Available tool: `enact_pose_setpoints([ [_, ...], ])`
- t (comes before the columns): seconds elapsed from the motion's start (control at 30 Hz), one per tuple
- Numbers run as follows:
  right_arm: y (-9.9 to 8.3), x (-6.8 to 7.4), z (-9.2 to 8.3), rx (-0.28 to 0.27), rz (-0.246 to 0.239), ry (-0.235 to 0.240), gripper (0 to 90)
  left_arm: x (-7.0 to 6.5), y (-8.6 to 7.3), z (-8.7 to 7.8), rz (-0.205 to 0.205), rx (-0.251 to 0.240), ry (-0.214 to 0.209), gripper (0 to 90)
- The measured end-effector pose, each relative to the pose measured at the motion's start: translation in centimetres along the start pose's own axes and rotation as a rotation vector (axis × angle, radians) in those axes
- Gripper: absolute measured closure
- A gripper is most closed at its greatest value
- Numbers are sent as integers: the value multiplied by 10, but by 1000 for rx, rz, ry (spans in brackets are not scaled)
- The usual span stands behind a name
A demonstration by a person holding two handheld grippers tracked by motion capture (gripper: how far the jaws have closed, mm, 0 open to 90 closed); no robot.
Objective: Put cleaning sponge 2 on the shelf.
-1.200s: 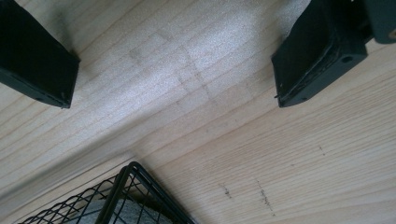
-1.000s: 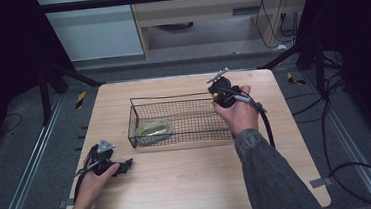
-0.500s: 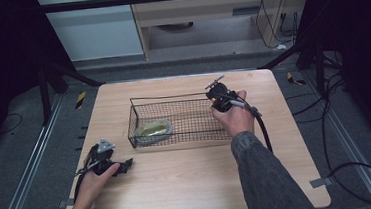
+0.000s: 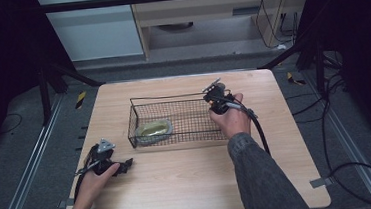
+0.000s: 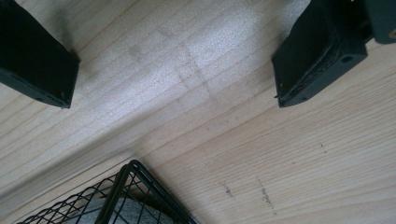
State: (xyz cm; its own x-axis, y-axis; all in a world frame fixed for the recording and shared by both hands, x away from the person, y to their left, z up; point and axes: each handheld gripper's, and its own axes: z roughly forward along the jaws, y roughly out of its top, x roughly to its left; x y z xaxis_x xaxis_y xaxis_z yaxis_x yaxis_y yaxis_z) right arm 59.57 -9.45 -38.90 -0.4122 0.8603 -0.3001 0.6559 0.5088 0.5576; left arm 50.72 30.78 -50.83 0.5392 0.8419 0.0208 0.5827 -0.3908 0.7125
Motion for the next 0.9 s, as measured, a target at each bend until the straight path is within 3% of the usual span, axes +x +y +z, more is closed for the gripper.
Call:
enact_pose_setpoints([
  [0.67,1,18,22,60,-23,15,626,0,0,0,-2,0,-4,0],
  [0.83,1,21,22,63,-14,36,534,0,0,1,-1,0,-4,0],
  [0.9,1,24,19,68,13,68,478,0,0,0,-1,0,-4,0],
])
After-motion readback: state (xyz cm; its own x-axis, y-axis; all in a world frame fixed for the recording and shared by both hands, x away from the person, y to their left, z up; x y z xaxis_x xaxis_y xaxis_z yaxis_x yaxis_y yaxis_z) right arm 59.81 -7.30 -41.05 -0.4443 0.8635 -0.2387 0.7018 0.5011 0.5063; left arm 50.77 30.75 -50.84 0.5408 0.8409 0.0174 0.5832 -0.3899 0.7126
